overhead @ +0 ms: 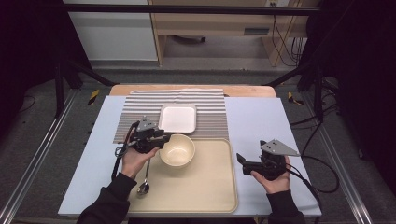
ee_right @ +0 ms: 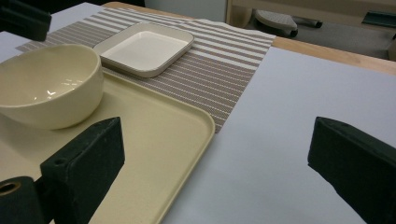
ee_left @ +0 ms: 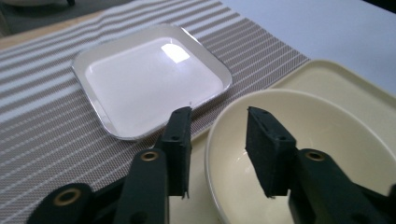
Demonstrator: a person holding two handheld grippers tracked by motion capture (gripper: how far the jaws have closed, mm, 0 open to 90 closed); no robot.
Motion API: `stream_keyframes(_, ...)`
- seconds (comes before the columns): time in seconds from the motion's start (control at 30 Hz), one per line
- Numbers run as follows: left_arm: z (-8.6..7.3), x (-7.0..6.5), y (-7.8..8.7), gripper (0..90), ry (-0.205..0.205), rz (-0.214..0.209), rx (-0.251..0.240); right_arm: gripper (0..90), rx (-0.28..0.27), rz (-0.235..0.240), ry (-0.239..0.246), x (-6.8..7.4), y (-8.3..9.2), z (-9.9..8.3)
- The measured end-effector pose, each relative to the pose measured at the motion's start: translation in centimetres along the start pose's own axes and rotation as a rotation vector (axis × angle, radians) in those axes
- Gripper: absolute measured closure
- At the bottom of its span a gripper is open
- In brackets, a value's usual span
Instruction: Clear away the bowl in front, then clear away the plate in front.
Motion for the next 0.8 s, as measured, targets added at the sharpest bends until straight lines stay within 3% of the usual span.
stream_keyframes(0.17, 1.1, 1.3, 1.3, 44.4, -0.03, 0.056, -0.026, 4.2, -0.003, -0.002, -0.004, 0.0, 0.1, 0.1)
stream_keyframes(0.33, 1.6, 2.4, 1.7, 35.3, -0.037, 0.075, -0.038, 4.2, -0.007, 0.002, -0.009, 0.0, 0.1, 0.2)
stream_keyframes(0.8, 4.3, 5.8, 1.8, 33.0, -0.018, 0.143, -0.105, 4.2, -0.013, 0.006, -0.014, 0.1, 0.3, 0.4)
Point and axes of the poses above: each handheld gripper's, and its own axes: y roughly backward along the jaws, z roughly out of its top, x roughly to its left, the point moved 9 cm from there along -y, roughly forward along the jaws, and after that the axes turned 15 degrees about -y, right-handed, at the moved point
